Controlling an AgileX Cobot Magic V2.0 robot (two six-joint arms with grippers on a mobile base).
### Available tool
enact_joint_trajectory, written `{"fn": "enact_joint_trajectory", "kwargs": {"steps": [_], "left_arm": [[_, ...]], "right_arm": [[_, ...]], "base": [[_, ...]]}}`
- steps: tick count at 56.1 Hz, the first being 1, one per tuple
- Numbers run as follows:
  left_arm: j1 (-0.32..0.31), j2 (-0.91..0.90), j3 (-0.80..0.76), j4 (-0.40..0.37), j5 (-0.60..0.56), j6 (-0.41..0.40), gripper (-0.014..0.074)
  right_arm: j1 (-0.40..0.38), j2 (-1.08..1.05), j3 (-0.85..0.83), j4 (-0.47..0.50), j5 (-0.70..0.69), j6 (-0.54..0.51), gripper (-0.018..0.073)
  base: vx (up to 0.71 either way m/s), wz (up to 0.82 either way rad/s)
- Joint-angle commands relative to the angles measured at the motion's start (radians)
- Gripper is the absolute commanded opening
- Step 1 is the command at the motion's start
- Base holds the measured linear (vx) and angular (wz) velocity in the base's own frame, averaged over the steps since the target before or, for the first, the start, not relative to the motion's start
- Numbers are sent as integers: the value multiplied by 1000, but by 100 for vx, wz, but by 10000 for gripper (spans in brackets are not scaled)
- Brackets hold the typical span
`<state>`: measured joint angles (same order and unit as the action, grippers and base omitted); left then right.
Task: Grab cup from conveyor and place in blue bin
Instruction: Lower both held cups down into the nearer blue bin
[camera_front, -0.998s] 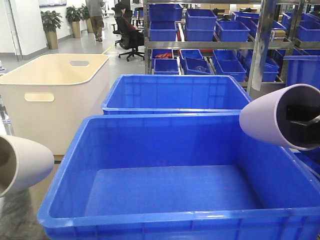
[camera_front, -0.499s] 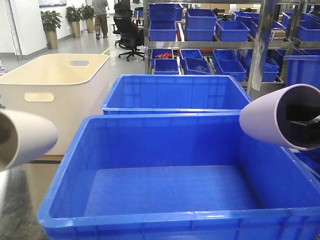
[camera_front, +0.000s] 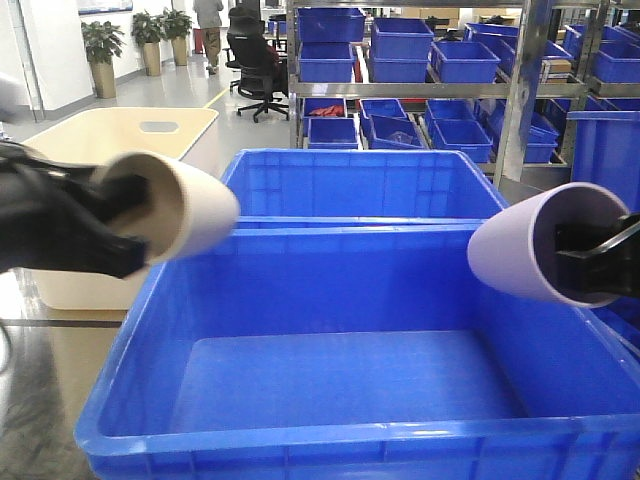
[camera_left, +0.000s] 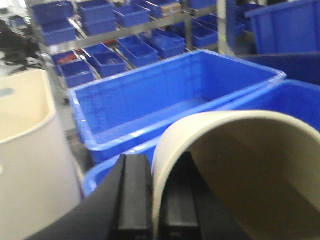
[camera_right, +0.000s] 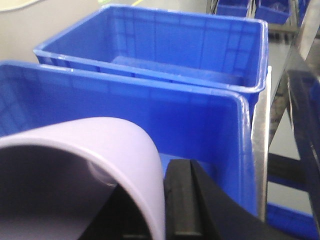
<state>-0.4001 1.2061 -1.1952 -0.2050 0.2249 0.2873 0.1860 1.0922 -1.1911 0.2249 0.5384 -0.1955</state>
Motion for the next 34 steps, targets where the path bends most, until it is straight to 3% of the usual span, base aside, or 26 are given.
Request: {"fn": "enact_joint_trajectory", "kwargs": {"steps": [1,11,17,34], "left_arm": [[-23,39,-40,-15,-84,2,-6],[-29,132,-40,-15,-69,-6,16],[-29,164,-40,-15,-47,-6,85],[-29,184,-40,-15,-12,-6,444]], "right_arm": [[0,23,-31,15,-90,-9,-4],[0,115,-31,21,-103,-9,20],[0,159,-31,27,-104,-9,74],[0,202,-31,26,-108,-9,401]], "base": [[0,0],[0,0],[0,0],[0,0]]}}
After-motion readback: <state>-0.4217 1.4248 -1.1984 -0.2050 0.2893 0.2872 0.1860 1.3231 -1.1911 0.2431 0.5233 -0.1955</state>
